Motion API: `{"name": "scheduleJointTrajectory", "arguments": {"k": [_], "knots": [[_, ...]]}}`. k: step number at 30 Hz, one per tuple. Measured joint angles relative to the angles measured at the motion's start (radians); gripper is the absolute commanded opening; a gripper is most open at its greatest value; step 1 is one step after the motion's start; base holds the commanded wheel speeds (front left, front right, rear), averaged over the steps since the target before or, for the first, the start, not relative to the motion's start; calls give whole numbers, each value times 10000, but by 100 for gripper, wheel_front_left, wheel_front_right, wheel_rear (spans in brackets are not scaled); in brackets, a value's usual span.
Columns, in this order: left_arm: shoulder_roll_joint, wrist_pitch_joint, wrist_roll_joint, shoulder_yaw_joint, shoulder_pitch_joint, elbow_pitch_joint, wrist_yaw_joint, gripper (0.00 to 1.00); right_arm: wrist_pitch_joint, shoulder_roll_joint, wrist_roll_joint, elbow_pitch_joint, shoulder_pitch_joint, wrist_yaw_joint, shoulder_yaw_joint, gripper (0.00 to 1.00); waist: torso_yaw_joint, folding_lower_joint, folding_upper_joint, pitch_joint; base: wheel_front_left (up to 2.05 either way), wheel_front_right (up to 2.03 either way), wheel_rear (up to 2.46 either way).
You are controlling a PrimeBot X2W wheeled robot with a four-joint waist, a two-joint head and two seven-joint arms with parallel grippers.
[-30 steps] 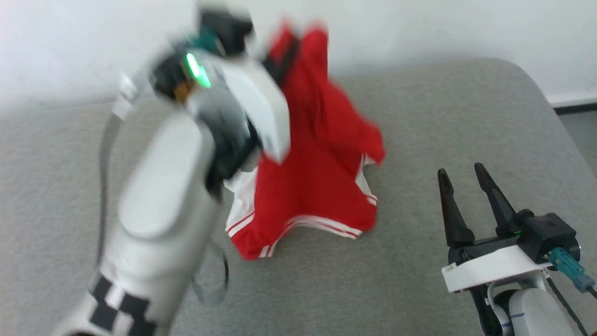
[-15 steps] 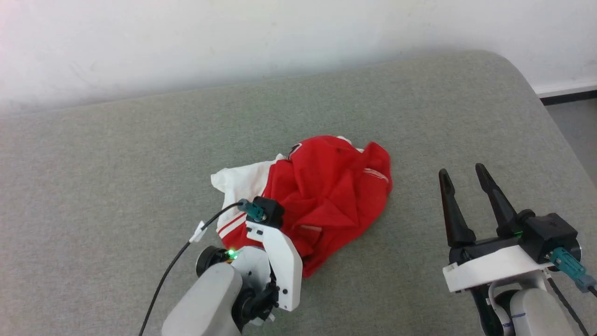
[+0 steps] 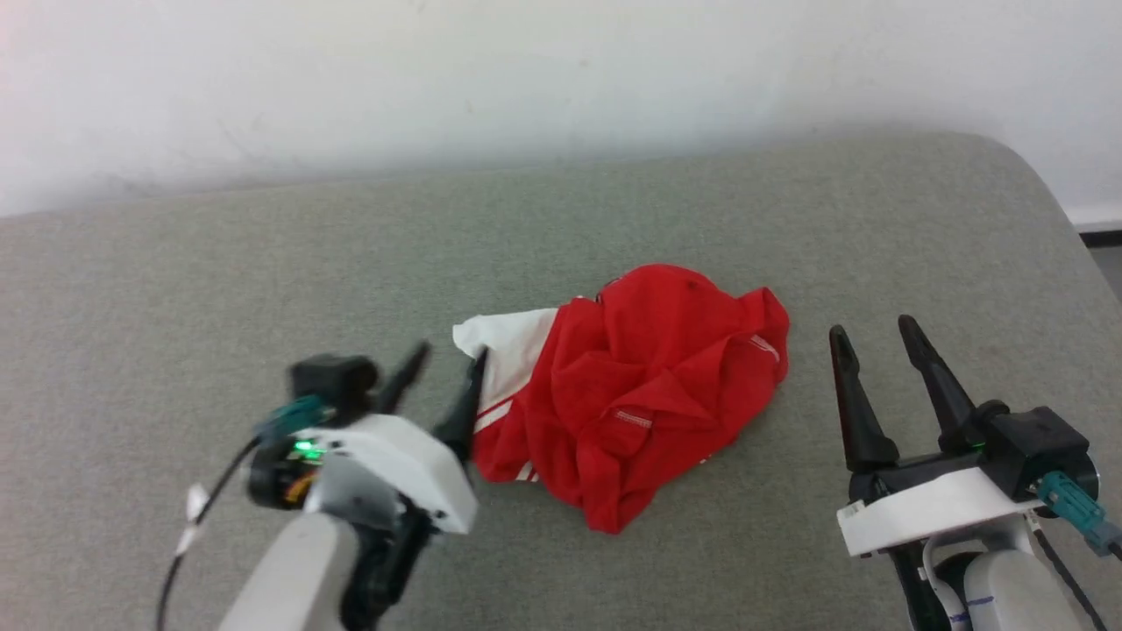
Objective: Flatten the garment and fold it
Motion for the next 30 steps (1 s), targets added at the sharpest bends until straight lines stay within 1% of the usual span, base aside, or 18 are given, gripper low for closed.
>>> {"name": "scheduleJointTrajectory", "arguments": {"k": [3,5,7,9,12,16,24,30], "knots": [[190,-1342,303,652,326,-535,483,100,88,0,-100,-88,2,0,-6,100,189,0,0,-76,0,0,0],[263,-2345,623,989,508,-637,731,100,199,4,-192,-90,-5,0,-13,100,311,0,0,-107,0,0,0],[301,-3371,918,1260,671,-633,928,100,426,4,-205,-38,-48,0,-27,100,415,0,0,-117,0,0,0],[326,-3893,1206,1469,820,-541,1039,100,830,0,-96,180,-248,0,-19,100,483,-1,0,-81,0,0,0],[326,-4123,1609,1825,918,-472,1076,100,1691,-2,-107,583,-825,0,150,100,545,1,0,65,0,0,0],[115,-4144,2357,2458,943,-966,1039,100,2752,-4,-234,1126,-1928,0,520,100,670,1,0,354,0,0,0],[-794,-4144,3212,3283,1111,-1559,466,100,5572,4,-752,2777,-4264,0,894,100,1102,2,0,1133,0,0,0],[-1218,-4144,3371,3591,1100,-1436,92,100,7718,-146,-1045,3762,-5183,0,1034,100,1593,3,0,1624,0,0,0]]}}
